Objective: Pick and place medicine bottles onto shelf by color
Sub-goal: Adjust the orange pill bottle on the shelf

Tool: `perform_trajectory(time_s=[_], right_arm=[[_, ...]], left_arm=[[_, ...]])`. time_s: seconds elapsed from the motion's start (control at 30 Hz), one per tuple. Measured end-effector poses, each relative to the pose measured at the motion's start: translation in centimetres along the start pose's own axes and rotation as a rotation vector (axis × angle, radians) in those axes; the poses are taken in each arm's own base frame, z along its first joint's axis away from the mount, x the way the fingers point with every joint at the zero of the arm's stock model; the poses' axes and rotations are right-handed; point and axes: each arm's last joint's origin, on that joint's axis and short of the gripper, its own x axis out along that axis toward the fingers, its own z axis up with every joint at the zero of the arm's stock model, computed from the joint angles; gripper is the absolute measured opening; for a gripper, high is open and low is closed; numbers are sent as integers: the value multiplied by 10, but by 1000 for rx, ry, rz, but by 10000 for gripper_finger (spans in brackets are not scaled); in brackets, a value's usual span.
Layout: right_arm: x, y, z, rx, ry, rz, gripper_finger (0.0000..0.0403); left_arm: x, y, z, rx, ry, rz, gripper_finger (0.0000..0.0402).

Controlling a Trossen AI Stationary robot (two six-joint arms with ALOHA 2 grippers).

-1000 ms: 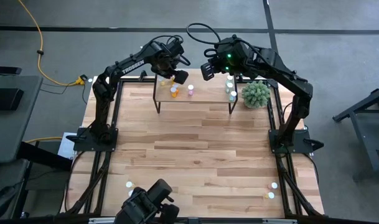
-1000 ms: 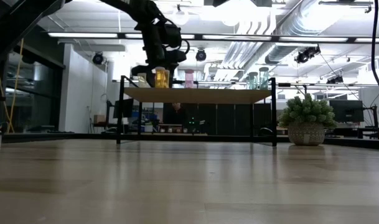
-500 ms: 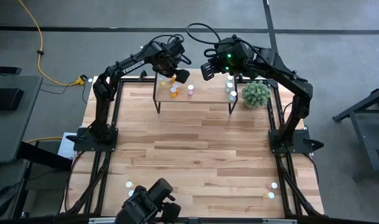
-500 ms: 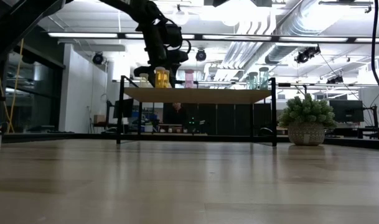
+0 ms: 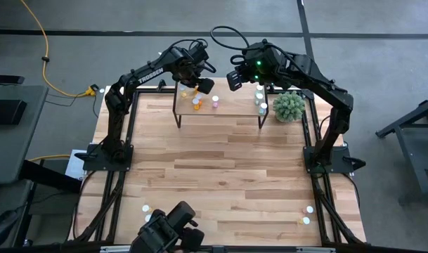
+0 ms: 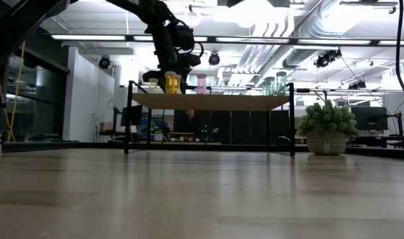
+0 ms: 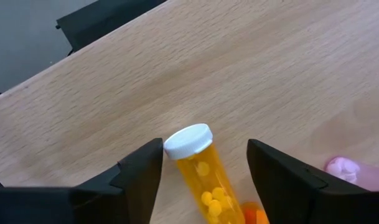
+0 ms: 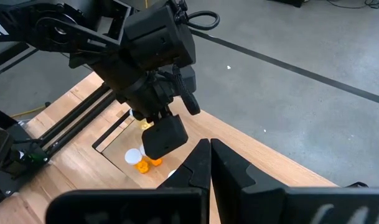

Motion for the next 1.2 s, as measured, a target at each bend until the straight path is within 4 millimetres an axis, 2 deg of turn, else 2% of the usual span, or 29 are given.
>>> perform_trajectory(time_s=[0.67,1.2], right_arm=[[0,0,0,0,0,0,0],[0,0,0,-19,-6,-12,0]], left_arm=[[0,-1,4,3,-36,-12,142],[0,-2,5,6,-54,-19,96]])
